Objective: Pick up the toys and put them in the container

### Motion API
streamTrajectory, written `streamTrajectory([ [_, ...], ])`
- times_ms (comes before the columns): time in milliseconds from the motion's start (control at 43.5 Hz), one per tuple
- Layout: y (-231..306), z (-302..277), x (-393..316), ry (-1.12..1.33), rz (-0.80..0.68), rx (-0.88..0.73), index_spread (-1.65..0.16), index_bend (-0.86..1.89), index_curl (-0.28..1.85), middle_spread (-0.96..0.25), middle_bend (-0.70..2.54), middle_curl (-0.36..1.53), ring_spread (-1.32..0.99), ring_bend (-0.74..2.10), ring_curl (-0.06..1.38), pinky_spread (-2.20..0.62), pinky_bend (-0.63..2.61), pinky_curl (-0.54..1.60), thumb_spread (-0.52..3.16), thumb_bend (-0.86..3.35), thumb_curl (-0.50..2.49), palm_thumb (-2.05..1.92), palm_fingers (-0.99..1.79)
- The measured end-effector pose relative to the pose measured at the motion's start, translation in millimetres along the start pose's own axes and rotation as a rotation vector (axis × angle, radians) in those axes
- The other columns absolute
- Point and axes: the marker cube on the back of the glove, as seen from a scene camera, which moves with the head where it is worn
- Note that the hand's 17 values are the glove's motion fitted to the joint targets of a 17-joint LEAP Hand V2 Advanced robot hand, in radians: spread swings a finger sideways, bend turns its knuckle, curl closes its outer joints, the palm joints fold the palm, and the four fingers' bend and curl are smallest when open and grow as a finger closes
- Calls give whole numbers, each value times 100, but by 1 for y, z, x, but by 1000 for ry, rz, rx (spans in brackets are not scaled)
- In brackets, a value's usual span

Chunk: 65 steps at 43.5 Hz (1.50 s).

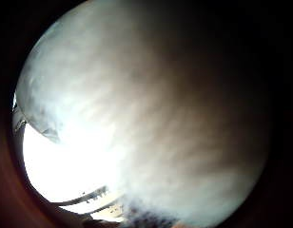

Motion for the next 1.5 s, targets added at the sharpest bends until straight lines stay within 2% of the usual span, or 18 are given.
streamTrajectory([
  [161,9,-96,2,14,8,115,-11,104,50,-19,119,76,-33,139,64,-11,89,37,128,64,79,60,97],
  [437,31,-290,-33,157,42,372,-21,100,57,-21,128,85,-39,143,70,-9,100,40,101,53,98,53,88],
  [598,27,-338,-78,216,16,430,-25,99,64,-22,130,89,-41,144,73,-9,104,40,88,52,108,53,84],
  [828,-17,-340,-184,166,-92,414,-30,98,74,-23,132,93,-43,146,77,-8,108,40,73,51,121,51,81],
  [1196,-99,-274,-357,314,-374,389,-35,91,90,-24,133,98,-44,146,80,-8,114,39,58,51,137,49,76],
  [1334,-127,-249,-383,393,-325,340,-36,84,95,-24,129,98,-44,145,81,-8,119,40,54,50,141,49,70],
  [1380,-133,-239,-395,362,-245,272,-36,78,97,-24,127,98,-44,144,81,-7,123,41,53,49,141,49,65],
  [1449,-143,-226,-407,354,-109,173,-35,53,95,-25,117,96,-43,141,81,-7,140,45,53,44,139,48,43],
  [1472,-144,-223,-407,366,-110,159,-28,5,82,-23,89,89,-41,138,79,-7,174,54,69,40,135,33,-7],
  [1495,-144,-220,-405,381,-142,152,-23,2,83,-16,59,83,-34,124,77,-6,205,62,74,36,130,27,-49],
])
